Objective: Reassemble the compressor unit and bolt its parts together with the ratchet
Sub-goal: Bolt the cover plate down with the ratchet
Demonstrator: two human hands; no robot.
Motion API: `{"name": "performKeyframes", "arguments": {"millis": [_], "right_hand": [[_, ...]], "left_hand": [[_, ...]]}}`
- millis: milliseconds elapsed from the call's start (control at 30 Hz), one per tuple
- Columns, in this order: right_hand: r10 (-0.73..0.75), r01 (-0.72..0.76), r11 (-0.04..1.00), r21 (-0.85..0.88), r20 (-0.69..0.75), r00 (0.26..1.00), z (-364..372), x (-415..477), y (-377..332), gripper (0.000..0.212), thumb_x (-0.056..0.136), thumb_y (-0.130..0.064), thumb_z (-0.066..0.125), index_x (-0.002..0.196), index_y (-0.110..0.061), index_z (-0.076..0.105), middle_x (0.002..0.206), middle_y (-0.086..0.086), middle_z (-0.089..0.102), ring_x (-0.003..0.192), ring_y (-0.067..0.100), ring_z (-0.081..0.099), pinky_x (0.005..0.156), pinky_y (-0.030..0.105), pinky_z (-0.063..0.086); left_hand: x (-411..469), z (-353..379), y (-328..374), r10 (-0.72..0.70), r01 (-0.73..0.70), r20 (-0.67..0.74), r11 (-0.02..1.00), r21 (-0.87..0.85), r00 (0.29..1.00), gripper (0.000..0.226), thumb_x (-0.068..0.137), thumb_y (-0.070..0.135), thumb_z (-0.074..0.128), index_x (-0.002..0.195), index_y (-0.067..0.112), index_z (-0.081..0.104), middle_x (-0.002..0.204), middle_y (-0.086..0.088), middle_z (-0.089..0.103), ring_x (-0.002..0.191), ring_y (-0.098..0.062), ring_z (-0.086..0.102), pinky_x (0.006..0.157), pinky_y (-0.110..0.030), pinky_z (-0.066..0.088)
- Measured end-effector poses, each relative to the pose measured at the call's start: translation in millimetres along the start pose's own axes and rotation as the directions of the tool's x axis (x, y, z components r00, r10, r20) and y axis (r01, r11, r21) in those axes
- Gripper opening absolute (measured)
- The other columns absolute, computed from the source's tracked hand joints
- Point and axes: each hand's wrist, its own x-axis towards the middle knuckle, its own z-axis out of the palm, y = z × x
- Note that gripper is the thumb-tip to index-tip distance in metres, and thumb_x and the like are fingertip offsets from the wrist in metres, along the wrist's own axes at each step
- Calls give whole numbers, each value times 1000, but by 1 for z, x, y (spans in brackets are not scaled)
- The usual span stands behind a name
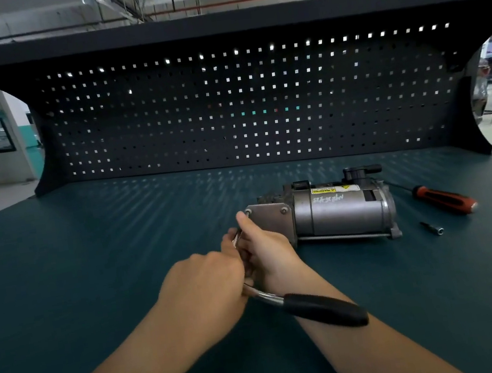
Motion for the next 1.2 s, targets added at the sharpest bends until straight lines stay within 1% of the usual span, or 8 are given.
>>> {"name": "performKeyframes", "arguments": {"millis": [133,233,333,533,767,867,1033,1200], "right_hand": [[-10,5,995,100,43,999,0,0,-4,27,91,-27,57,70,-11,59,53,-3,62,42,6,52,42,18,36],[6,-16,984,179,57,998,1,-1,-3,27,91,-27,57,70,-10,61,54,-2,62,51,11,53,51,22,38],[16,-29,985,172,76,997,3,1,-1,29,93,-31,54,72,-13,62,55,-6,64,56,10,52,60,23,37],[-26,24,998,58,32,999,0,-3,0,35,94,-34,52,68,-14,65,58,-6,66,56,11,54,61,24,39],[-3,-2,990,138,32,999,2,-5,-3,22,90,-11,57,67,-10,55,66,5,55,64,18,52,67,31,44],[-11,11,988,153,-1,1000,5,-1,-5,24,91,-10,54,67,-9,59,56,2,58,57,15,51,56,25,42],[-14,9,979,204,24,1000,8,-3,-4,28,95,-25,52,71,-13,58,49,-7,61,39,4,50,40,14,41],[-20,17,991,131,26,999,9,-6,-5,29,97,-28,49,76,-10,60,48,-6,63,36,3,50,39,13,41]], "left_hand": [[1,-2,-6,-124,146,76,859,-491,989,61,84,60,47,130,19,43,68,10,54,59,-4,52,52,-17,35],[-5,-5,-4,-155,420,446,-174,-891,881,54,75,59,50,98,11,64,53,5,58,38,-3,45,39,-14,38],[-8,-1,-11,127,279,578,-943,-182,806,55,75,36,55,109,-6,59,54,0,55,32,-3,43,30,-13,36],[-3,0,-10,-218,402,407,-69,-913,887,33,97,25,44,73,8,59,48,0,47,32,-7,35,33,-18,29],[0,-16,-8,-129,117,-3,907,-404,992,44,77,68,29,72,26,40,68,11,50,62,-5,48,54,-23,34],[-2,-20,-7,-275,9,-248,687,-727,929,24,70,58,53,82,38,58,83,15,63,76,2,57,66,-16,44],[5,-23,-27,-505,-229,283,-730,-644,815,8,91,21,50,88,17,56,54,8,57,45,0,53,51,-16,48],[10,-24,-23,-596,-321,137,-594,-738,791,22,93,31,43,75,18,49,43,11,29,32,-3,23,35,-15,24]]}}
